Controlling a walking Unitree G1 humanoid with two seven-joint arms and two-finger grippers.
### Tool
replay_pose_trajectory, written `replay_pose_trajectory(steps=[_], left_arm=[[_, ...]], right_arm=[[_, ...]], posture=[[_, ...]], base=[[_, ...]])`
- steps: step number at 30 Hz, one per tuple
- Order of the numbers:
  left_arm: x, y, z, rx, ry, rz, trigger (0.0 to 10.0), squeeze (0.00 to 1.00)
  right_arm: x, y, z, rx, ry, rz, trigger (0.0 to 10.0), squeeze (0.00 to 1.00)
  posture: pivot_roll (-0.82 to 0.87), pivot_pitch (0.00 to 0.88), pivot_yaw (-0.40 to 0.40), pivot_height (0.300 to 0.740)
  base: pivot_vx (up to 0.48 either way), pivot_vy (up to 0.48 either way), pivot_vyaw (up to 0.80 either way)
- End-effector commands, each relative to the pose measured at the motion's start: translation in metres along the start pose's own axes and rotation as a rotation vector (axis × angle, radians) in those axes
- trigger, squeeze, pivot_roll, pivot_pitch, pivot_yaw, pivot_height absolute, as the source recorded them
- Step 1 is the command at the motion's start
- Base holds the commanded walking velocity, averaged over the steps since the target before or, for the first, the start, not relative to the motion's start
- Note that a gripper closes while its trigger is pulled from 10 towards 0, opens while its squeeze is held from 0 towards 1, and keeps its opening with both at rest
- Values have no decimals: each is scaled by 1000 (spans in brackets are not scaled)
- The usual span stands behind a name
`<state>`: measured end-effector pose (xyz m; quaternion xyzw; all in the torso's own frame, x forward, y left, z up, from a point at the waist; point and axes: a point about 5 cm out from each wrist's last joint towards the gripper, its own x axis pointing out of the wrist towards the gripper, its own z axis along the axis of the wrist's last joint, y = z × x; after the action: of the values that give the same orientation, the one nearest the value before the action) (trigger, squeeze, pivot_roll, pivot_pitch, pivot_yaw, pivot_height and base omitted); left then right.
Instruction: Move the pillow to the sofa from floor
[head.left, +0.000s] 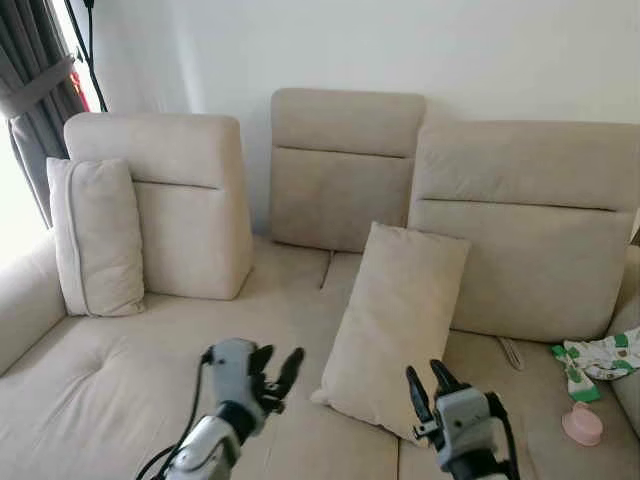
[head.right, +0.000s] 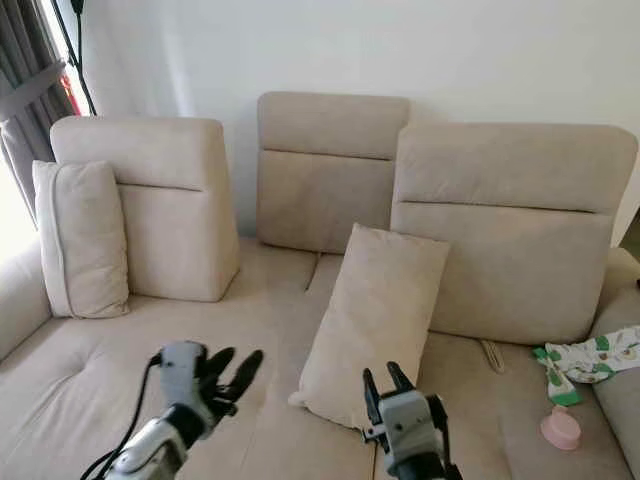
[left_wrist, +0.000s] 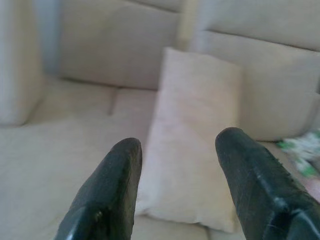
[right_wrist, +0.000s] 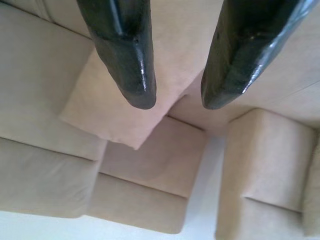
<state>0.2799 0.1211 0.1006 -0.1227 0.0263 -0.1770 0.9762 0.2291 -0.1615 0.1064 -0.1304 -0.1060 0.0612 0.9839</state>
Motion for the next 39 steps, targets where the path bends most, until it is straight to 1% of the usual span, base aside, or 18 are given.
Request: replay_pose_trajectory(steps=[1,2,3,4,6,7,9,10,13,14,15,16,17,19,20,21,22,39], left_arm=[[-5,1,-4,-23,13,26,10000,0],[-5,1,-4,-23,13,26,10000,0],[-7,1,-5,-17,17,27,10000,0],[-9,1,-6,-11,19,28,10000,0],[-10,1,-6,-7,19,28,10000,0],[-11,1,-6,-9,13,28,2902,0],[-12,1,-5,-16,7,28,2902,0],[-13,1,-4,-17,6,29,0,0],[-14,0,-4,-15,5,27,0,0],[-14,0,-4,-12,4,27,0,0],[-14,0,-4,-12,4,27,0,0],[-14,0,-4,-9,4,27,0,0],[-13,-1,-4,-2,5,31,0,0],[-14,-1,-4,1,6,32,0,0],[-14,-1,-4,3,9,30,2235,0],[-14,-1,-4,3,9,30,2235,0],[-14,-1,-5,7,13,29,10000,0],[-16,-3,-9,52,34,26,10000,0]], right_arm=[[-4,-3,2,19,-13,-26,10000,0],[-4,-3,2,19,-13,-26,10000,0],[-6,-3,1,20,-10,-32,6824,0],[-7,-4,1,21,-7,-38,3137,0],[-8,-4,0,21,-6,-43,2627,0],[-8,-5,0,23,-5,-48,1608,0],[-9,-6,0,25,-5,-52,1608,0],[-9,-6,0,25,-6,-55,0,0],[-9,-6,0,26,-6,-60,0,0],[-9,-7,-1,26,-3,-66,1020,0],[-9,-7,-1,26,-3,-66,1020,0],[-9,-8,-1,27,-1,-70,2471,0],[-10,-9,-2,23,7,-79,10000,0],[-10,-10,-3,23,8,-80,10000,0],[-10,-10,-3,22,10,-80,10000,0],[-10,-10,-3,22,10,-80,10000,0],[-10,-10,-3,22,10,-81,10000,0],[-8,-9,-6,20,24,-81,10000,0]], posture=[[-46,0,37,740],[-46,0,37,740],[-45,0,37,740],[-45,0,37,740],[-45,0,36,740],[-45,0,36,740],[-45,0,36,740],[-46,0,36,740],[-46,0,35,740],[-48,0,35,740],[-48,0,35,740],[-48,0,35,740],[-49,0,34,740],[-49,0,33,740],[-49,0,33,740],[-49,0,33,740],[-49,0,32,740],[-41,0,24,740]], base=[[0,0,0],[0,0,0],[0,0,0],[0,0,0],[0,0,0],[0,0,0],[0,0,0],[0,0,0],[0,0,0],[0,0,0],[0,0,0],[0,0,0],[0,0,0],[0,0,0],[0,0,0],[0,0,0],[0,0,0],[0,0,0]])
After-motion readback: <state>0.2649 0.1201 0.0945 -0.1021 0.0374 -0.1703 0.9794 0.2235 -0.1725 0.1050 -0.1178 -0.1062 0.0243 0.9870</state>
